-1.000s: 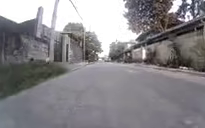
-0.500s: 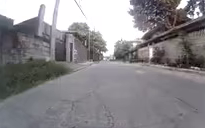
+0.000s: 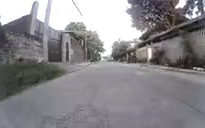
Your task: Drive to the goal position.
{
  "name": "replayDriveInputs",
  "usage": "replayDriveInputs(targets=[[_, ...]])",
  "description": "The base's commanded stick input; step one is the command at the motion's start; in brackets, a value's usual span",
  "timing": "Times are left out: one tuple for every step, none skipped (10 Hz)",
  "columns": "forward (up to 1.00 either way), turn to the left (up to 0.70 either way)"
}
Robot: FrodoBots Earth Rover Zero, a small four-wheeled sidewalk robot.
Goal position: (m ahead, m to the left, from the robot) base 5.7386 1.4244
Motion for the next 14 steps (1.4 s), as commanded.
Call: replayDriveInputs(targets=[[1.00,-0.30],[1.00,-0.23],[1.00,-0.08],[1.00,0.10],[1.00,0.10],[1.00,0.10],[1.00,0.10],[1.00,0.10],[1.00,0.10],[1.00,0.10],[1.00,0.10],[1.00,0.10],[1.00,0.10],[1.00,0.10]])
